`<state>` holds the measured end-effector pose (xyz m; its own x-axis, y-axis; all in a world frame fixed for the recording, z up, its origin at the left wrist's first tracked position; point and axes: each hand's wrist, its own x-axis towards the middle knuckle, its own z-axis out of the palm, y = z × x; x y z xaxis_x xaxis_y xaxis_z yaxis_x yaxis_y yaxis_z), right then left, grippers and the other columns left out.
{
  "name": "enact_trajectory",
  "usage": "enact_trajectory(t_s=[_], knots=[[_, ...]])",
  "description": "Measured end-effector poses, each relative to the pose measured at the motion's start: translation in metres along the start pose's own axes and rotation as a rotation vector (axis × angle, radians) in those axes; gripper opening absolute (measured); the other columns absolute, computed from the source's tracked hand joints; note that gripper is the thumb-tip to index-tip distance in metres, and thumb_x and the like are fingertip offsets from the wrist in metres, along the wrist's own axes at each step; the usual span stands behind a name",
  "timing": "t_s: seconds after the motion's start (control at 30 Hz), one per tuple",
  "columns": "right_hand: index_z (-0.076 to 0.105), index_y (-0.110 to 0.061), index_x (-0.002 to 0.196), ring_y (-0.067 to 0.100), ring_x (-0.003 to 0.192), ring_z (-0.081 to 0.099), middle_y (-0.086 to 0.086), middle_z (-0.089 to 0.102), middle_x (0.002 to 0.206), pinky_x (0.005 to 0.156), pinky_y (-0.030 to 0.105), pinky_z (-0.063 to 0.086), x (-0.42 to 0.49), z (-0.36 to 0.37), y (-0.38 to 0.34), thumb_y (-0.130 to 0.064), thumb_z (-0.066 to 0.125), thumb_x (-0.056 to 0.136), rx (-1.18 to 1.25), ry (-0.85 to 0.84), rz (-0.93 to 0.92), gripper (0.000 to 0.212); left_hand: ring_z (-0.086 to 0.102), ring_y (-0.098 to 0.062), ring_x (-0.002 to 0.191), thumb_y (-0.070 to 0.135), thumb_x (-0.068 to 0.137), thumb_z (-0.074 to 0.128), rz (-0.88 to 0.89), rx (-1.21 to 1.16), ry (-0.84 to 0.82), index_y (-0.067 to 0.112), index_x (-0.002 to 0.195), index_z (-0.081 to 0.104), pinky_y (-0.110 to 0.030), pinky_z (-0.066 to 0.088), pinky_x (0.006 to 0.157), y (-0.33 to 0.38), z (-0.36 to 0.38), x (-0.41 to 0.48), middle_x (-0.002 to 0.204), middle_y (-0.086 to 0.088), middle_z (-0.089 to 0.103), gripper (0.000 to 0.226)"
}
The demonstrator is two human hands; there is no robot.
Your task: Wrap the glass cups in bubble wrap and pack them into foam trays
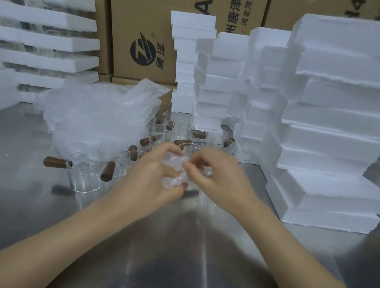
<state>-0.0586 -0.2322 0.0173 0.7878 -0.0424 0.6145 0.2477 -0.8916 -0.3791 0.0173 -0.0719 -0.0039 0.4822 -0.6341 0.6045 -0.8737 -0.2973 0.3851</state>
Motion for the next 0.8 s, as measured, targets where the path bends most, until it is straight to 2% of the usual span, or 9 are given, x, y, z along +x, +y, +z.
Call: enact_trajectory(t_s=[0.1, 0.13, 0.2, 0.27, 0.33, 0.47, 0.57, 0.73, 0.8], knots=[[0.069, -0.011, 0.088, 0.019, 0.082, 0.064, -0.001, 0.070, 0.087, 0.064, 0.038, 0.052, 0.018, -0.029, -0.013, -0.015, 0.064, 0.084, -0.241, 0.454, -0.260, 0.008, 0.048, -0.003, 0.108, 0.030, 0.078, 0.077, -0.033, 0.038, -0.046, 0.015, 0.074, 0.078, 0.001, 0.024, 0.088, -0.004, 0.003, -0.002, 0.122, 0.008, 0.052, 0.016], [0.070, -0.010, 0.089, 0.023, 0.089, 0.065, 0.002, 0.070, 0.092, 0.068, 0.038, 0.052, 0.028, -0.045, -0.016, -0.011, 0.063, 0.081, -0.340, 0.596, -0.322, 0.011, 0.049, -0.005, 0.110, 0.033, 0.079, 0.076, -0.043, 0.038, -0.080, 0.014, 0.074, 0.078, -0.005, 0.028, 0.089, -0.005, 0.005, -0.003, 0.123, 0.009, 0.051, 0.020], [0.068, -0.009, 0.104, 0.032, 0.113, 0.057, 0.010, 0.064, 0.116, 0.090, 0.041, 0.045, 0.052, -0.082, -0.015, -0.013, 0.062, 0.079, -0.534, 0.729, -0.265, 0.025, 0.049, -0.006, 0.116, 0.038, 0.080, 0.074, -0.066, 0.041, -0.129, 0.013, 0.077, 0.079, -0.017, 0.035, 0.093, -0.007, 0.006, -0.004, 0.127, 0.011, 0.049, 0.025], [0.057, -0.012, 0.123, 0.036, 0.134, 0.037, 0.015, 0.048, 0.138, 0.110, 0.046, 0.028, 0.072, -0.122, -0.008, -0.025, 0.059, 0.080, -0.692, 0.711, -0.051, 0.045, 0.046, -0.003, 0.119, 0.040, 0.080, 0.074, -0.092, 0.024, -0.136, 0.012, 0.079, 0.079, -0.019, 0.035, 0.092, -0.008, 0.007, -0.003, 0.128, 0.014, 0.048, 0.028], [0.048, -0.016, 0.132, 0.034, 0.142, 0.023, 0.012, 0.037, 0.147, 0.117, 0.052, 0.012, 0.086, -0.157, 0.000, -0.042, 0.057, 0.078, -0.793, 0.640, 0.108, 0.060, 0.045, -0.001, 0.120, 0.041, 0.079, 0.075, -0.108, 0.011, -0.136, 0.012, 0.080, 0.078, -0.017, 0.034, 0.092, -0.009, 0.007, -0.003, 0.129, 0.018, 0.047, 0.029], [0.044, -0.014, 0.136, 0.032, 0.140, 0.025, 0.013, 0.046, 0.138, 0.116, 0.058, -0.005, 0.103, -0.185, 0.014, -0.055, 0.056, 0.080, -0.869, 0.480, 0.227, 0.070, 0.044, 0.004, 0.119, 0.042, 0.079, 0.075, -0.132, 0.015, -0.120, 0.014, 0.082, 0.078, -0.014, 0.032, 0.093, -0.009, 0.008, -0.003, 0.130, 0.024, 0.045, 0.028], [0.051, -0.016, 0.130, 0.033, 0.132, 0.037, 0.013, 0.054, 0.129, 0.116, 0.058, -0.007, 0.104, -0.186, 0.021, -0.051, 0.056, 0.081, -0.870, 0.452, 0.256, 0.061, 0.043, 0.005, 0.120, 0.042, 0.079, 0.075, -0.153, 0.014, -0.108, 0.012, 0.089, 0.077, -0.013, 0.032, 0.094, -0.009, 0.008, -0.002, 0.135, 0.024, 0.046, 0.032], [0.054, -0.018, 0.128, 0.033, 0.131, 0.037, 0.014, 0.048, 0.132, 0.115, 0.061, -0.006, 0.105, -0.187, 0.023, -0.050, 0.062, 0.076, -0.874, 0.453, 0.259, 0.062, 0.050, -0.001, 0.117, 0.045, 0.078, 0.076, -0.208, 0.019, -0.086, 0.015, 0.113, 0.070, -0.022, 0.041, 0.096, -0.006, 0.007, -0.002, 0.126, 0.016, 0.058, 0.047], [0.054, -0.016, 0.128, 0.033, 0.130, 0.038, 0.014, 0.046, 0.133, 0.114, 0.063, -0.006, 0.107, -0.182, 0.021, -0.050, 0.063, 0.075, -0.875, 0.461, 0.276, 0.063, 0.051, -0.001, 0.116, 0.046, 0.077, 0.075, -0.214, 0.035, -0.082, 0.016, 0.114, 0.070, -0.022, 0.042, 0.095, -0.006, 0.007, -0.002, 0.127, 0.016, 0.058, 0.048]])
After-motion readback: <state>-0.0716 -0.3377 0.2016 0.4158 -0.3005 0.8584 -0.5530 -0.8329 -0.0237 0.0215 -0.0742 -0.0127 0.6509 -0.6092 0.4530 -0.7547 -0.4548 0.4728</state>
